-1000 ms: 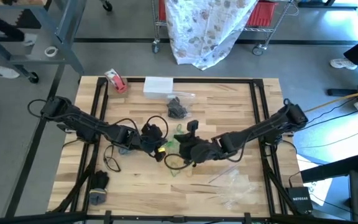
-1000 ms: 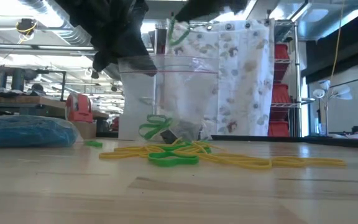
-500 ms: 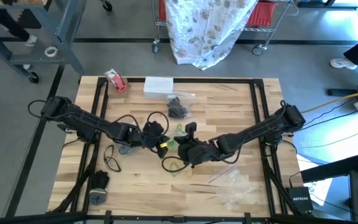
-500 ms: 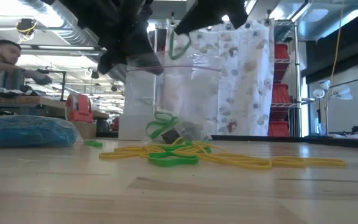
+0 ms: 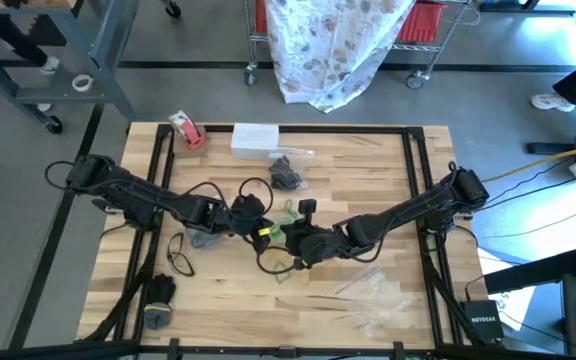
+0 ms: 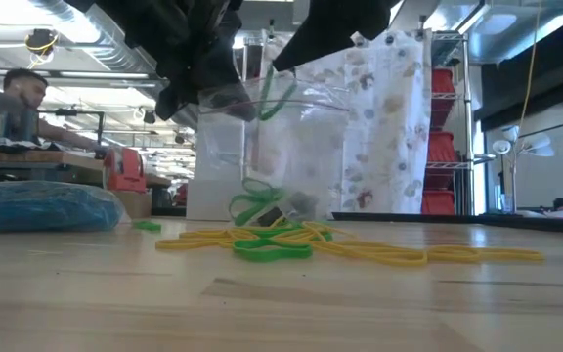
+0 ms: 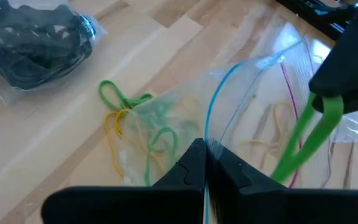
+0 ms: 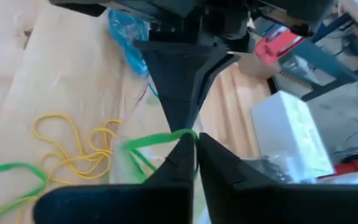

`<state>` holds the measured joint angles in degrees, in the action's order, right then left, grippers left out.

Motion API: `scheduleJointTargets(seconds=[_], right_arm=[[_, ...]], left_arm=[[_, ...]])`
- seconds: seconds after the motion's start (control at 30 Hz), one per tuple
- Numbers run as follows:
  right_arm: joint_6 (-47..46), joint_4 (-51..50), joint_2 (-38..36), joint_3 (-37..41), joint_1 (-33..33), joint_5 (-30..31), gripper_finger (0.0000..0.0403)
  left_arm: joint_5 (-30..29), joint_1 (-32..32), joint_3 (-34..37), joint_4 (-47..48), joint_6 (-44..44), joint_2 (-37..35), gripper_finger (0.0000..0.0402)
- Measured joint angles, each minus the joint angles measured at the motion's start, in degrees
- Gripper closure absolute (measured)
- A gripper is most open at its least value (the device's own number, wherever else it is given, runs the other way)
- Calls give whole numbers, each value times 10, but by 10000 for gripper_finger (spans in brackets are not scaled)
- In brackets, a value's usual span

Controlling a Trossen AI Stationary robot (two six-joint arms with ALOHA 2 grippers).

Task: Sort rubber bands
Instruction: Put the green rubber band into the transparent zip bag

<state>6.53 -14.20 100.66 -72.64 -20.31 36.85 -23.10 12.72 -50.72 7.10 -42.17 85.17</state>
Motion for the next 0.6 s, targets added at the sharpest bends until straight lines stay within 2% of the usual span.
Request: scheduleJointTargets(seconds=[0.2, 0.33, 0.47, 0.6], right_arm=[[-60, -20, -1, 0, 0, -4, 298], [-114, -51, -7, -23, -13, -53, 256], [-187, -142, -8, -71, -32, -69, 245], [-244, -232, -8, -94, -52, -53, 251]], left_arm=[[1, -1, 0, 0, 2, 0, 402], [1, -1, 0, 1, 6, 0, 402], [-12, -1, 0, -2, 33, 0, 402], [-18, -1, 0, -1, 53, -4, 402]])
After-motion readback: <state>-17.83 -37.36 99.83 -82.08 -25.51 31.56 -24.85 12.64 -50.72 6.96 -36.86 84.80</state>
